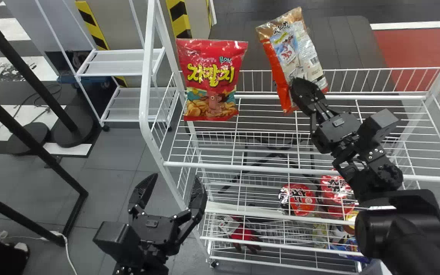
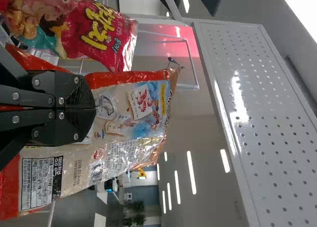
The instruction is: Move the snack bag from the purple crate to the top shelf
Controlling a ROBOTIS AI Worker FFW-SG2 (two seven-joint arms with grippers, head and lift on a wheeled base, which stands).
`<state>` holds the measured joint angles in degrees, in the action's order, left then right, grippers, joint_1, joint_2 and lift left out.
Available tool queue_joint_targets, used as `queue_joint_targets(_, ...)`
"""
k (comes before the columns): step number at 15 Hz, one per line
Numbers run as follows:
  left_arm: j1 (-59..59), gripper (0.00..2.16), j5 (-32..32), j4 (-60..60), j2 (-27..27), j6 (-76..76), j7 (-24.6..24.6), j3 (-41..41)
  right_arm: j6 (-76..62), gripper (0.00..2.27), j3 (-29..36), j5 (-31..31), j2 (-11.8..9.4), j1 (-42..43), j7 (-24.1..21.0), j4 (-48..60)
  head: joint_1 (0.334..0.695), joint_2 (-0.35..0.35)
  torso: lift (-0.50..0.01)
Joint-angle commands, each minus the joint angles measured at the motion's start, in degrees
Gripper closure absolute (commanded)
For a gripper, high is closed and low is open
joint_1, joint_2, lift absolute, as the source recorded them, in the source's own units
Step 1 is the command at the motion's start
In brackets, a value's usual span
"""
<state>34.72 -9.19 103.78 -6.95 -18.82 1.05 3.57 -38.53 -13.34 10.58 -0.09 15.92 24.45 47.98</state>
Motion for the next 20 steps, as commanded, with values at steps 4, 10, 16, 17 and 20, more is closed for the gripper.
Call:
queue_joint_targets(4, -0.09, 0.08, -0.39, -1.39, 0.0, -1.78, 0.0, -0.15, 0.17, 1.81, -0.99, 0.23, 0.14, 2.53, 0.51, -5.0, 0.695, 0.185, 0.0)
queue_joint_targets(10, -0.35, 0.08, -0.74, -1.83, 0.0, -2.83, 0.09, -0.15, 1.05, 1.53, -1.78, 1.02, 0.14, 5.35, 0.51, -7.9, 0.695, 0.182, 0.0)
queue_joint_targets(16, -0.09, 0.08, -0.74, -1.74, 0.0, -3.89, 0.0, -0.23, 4.57, 0.47, -2.92, 1.29, 0.14, 5.61, 0.16, -8.52, 0.695, 0.192, 0.0)
queue_joint_targets(17, -0.09, 0.08, -0.74, -1.74, 0.0, -4.07, 0.0, -0.23, 4.57, 0.45, -3.09, 1.46, 0.14, 5.61, 0.07, -8.52, 0.695, 0.193, 0.0)
queue_joint_targets(20, 0.0, 0.08, -0.74, -1.83, 0.0, -4.24, 0.0, -0.23, 5.27, 0.45, -3.09, 1.81, 0.14, 5.7, -0.02, -8.52, 0.695, 0.196, 0.0)
